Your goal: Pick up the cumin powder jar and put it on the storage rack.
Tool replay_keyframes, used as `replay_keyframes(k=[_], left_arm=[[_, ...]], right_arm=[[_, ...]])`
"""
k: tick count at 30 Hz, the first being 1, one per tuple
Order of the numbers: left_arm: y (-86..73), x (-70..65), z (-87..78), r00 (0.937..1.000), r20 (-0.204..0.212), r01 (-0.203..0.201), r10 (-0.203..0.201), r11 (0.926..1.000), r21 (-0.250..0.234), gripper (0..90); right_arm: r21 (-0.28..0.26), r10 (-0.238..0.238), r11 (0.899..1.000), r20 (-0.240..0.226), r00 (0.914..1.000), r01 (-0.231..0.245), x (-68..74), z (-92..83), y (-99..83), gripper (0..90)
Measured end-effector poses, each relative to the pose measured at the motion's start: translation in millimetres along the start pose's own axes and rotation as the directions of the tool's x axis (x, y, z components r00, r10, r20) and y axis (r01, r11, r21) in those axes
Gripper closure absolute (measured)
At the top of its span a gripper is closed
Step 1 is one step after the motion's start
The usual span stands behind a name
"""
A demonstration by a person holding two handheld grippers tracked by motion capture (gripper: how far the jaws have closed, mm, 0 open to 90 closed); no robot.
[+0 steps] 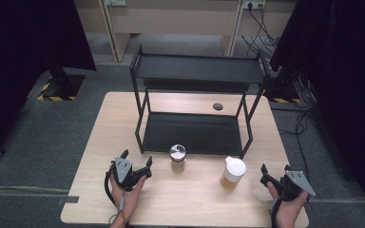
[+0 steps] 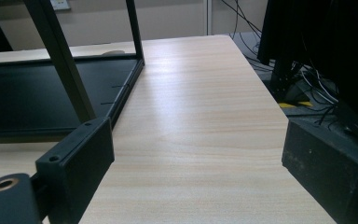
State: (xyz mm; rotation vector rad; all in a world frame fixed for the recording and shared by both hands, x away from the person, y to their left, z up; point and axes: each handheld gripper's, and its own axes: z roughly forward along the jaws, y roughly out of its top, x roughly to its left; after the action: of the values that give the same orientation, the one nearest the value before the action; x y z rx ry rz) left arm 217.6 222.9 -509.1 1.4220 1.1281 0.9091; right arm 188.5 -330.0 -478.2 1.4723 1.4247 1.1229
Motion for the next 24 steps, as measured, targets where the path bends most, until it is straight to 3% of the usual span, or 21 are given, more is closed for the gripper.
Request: replay_keyframes(k=[8,11,15,19,24], left_arm=[[-1.1,1.9,-0.6,0.9999,0.011,0.001,-0.001,1.0000,-0.006,4.1],[-2.0,8.1,-0.6,0.9987,0.050,0.014,-0.014,0.9998,-0.011,3.0],[-2.0,15.5,0.4,0.9938,0.107,0.030,-0.029,0.9995,-0.007,1.6],[-0.4,16.0,1.4,0.9881,0.153,0.021,-0.020,0.9998,-0.001,1.3],[4.2,16.5,0.9,0.9769,0.210,0.039,-0.037,0.9992,-0.008,1.1]], right_arm=[[-0.001,-0.018,1.000,0.002,0.9998,0.018,2.1,-0.3,-0.4,9.2],[-0.001,-0.021,1.000,0.001,0.9998,0.021,2.4,-0.3,-0.4,9.2],[0.001,-0.026,1.000,-0.001,0.9997,0.026,2.6,-0.3,-0.1,9.1],[0.003,-0.034,0.999,-0.004,0.9994,0.034,2.8,0.0,0.4,9.1],[0.005,-0.039,0.999,-0.006,0.9992,0.039,3.1,0.0,0.6,9.1]])
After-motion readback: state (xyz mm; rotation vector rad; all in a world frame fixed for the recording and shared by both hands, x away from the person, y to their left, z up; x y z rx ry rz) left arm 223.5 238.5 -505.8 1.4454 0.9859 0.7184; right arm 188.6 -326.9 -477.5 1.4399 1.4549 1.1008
